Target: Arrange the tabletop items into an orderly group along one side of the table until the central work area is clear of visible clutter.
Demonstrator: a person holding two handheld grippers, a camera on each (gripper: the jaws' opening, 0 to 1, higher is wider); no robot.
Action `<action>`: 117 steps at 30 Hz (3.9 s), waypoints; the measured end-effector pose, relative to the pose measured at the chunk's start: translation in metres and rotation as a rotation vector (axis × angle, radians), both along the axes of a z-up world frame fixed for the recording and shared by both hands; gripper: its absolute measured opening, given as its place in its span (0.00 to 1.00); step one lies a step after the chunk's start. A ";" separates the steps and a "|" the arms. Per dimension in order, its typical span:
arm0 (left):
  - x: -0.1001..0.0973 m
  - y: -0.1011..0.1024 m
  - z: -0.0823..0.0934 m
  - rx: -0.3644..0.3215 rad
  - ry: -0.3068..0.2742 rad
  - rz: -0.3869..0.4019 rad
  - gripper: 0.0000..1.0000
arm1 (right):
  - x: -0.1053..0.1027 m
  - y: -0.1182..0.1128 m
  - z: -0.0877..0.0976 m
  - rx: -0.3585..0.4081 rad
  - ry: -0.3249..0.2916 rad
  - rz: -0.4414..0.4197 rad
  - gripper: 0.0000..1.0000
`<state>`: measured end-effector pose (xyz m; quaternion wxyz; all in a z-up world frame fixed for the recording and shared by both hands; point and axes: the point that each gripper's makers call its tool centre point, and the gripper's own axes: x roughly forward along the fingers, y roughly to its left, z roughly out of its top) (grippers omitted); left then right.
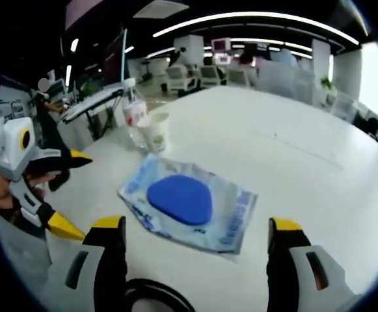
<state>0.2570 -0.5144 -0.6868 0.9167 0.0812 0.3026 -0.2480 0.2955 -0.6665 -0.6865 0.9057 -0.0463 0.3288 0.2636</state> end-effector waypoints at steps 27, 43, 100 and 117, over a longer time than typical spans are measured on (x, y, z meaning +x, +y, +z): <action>0.049 0.015 -0.012 -0.010 0.017 0.091 0.99 | 0.021 -0.005 -0.017 -0.027 0.039 -0.010 0.83; 0.069 0.009 -0.018 -0.015 0.016 0.107 0.93 | 0.032 -0.007 -0.026 -0.010 0.065 -0.031 0.81; 0.092 -0.019 -0.041 -0.074 0.070 0.099 0.43 | 0.045 -0.011 -0.051 0.044 0.168 -0.114 0.52; 0.093 -0.013 -0.041 -0.020 0.046 0.104 0.21 | 0.045 -0.022 -0.053 0.056 0.158 -0.178 0.33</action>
